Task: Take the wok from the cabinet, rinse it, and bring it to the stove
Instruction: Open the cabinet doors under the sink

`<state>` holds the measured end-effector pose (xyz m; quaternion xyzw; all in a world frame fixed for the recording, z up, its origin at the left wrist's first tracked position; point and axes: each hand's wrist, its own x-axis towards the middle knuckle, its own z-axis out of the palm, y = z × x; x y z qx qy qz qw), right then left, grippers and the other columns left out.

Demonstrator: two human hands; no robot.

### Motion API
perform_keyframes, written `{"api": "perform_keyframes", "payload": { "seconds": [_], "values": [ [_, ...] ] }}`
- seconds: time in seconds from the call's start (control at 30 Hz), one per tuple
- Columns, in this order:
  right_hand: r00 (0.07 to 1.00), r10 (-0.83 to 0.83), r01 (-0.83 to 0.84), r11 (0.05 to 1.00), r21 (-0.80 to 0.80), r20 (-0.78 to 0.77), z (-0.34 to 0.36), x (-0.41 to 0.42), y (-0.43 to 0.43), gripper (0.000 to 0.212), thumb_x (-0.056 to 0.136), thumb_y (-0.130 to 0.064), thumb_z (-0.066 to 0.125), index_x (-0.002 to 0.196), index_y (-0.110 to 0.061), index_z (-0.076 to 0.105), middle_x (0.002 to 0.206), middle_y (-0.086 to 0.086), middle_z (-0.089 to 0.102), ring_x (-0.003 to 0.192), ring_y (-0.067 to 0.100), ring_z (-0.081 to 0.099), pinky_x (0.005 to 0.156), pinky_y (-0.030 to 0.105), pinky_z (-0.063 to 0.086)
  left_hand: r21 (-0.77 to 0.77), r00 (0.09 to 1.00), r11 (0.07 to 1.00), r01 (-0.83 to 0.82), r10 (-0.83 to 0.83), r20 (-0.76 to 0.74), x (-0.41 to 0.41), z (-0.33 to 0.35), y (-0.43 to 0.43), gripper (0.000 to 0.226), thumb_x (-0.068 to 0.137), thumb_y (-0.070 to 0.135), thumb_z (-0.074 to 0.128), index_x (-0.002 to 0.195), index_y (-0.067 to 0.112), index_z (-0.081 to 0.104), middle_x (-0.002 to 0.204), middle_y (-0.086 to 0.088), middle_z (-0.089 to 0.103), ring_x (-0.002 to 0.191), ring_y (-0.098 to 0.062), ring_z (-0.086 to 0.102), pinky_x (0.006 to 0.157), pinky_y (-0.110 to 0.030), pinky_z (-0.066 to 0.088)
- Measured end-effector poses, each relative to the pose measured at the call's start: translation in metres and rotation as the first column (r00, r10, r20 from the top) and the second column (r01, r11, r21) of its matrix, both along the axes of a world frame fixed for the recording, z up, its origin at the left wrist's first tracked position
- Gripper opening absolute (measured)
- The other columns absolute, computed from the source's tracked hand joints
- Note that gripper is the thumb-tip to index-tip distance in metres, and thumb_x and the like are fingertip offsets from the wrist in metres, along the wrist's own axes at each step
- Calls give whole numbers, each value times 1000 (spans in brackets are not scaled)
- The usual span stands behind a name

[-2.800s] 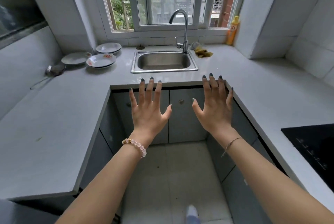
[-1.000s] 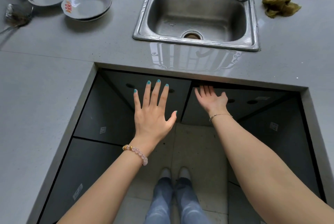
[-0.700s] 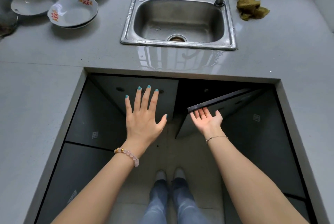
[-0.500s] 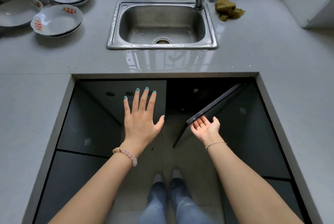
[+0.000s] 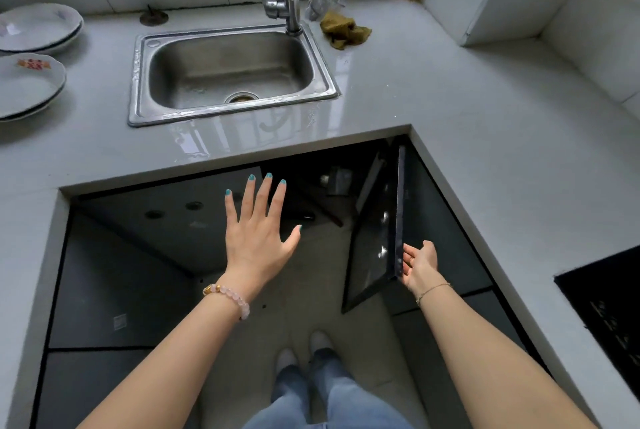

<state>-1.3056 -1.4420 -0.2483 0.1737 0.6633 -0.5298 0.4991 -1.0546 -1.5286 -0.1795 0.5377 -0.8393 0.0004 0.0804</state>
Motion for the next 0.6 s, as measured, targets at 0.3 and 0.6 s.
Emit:
{"api": "perform_keyframes", "payload": {
  "seconds": [0.3,0.6],
  "values": [
    [910,76,2,982,187,-408,-3,-33,21,38,91,-27,38,95,1,64,71,3,53,62,20,45,53,30,34,18,998,998,66,-66,6,-11,-4,5,76,85,55,42,148,19,18,157,-5,18,145,-27,6,115,-54,1],
    [290,750,-251,659,709,-595,-13,-20,37,64,90,-29,47,144,-3,26,149,17,31,136,31,29,112,43,29,28,999,999,24,-25,30,-5,-9,-2,76,86,58,33,149,22,10,158,-2,11,146,-25,0,115,-52,-4]
  ]
}}
